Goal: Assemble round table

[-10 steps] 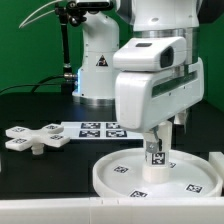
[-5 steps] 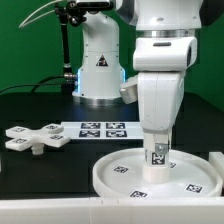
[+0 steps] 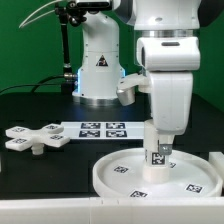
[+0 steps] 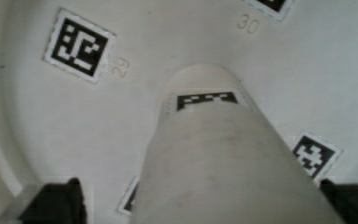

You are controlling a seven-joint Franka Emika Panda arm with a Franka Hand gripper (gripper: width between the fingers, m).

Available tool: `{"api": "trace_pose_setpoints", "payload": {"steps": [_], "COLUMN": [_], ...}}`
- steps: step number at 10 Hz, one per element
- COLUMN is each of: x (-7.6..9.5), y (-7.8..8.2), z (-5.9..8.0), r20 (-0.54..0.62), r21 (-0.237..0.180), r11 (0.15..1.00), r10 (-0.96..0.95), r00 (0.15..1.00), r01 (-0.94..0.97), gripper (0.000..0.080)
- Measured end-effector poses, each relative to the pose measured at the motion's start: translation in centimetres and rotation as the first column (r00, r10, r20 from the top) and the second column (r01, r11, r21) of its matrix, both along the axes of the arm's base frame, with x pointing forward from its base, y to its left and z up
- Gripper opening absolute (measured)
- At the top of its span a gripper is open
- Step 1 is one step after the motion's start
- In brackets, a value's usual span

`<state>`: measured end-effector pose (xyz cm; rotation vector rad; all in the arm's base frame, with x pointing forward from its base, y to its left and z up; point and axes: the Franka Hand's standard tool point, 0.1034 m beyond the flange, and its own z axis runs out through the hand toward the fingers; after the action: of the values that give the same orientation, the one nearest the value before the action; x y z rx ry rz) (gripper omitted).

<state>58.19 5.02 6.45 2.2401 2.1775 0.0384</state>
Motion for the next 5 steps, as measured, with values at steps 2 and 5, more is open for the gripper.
{"api": "trace_pose_setpoints", "payload": {"steps": [2,5], "x": [0.02,-0.02], "y": [-0.27,-0.42], "z": [0.00,-0.03], "r20": [0.001,-0.001], "r21": [-0.015,-0.018], "r11": [0.994,0.994], "r10": [0.112,0.111], "r00": [0.994,0.994], "r01": [-0.112,-0.111], "gripper": [0.0648,0.0535]}}
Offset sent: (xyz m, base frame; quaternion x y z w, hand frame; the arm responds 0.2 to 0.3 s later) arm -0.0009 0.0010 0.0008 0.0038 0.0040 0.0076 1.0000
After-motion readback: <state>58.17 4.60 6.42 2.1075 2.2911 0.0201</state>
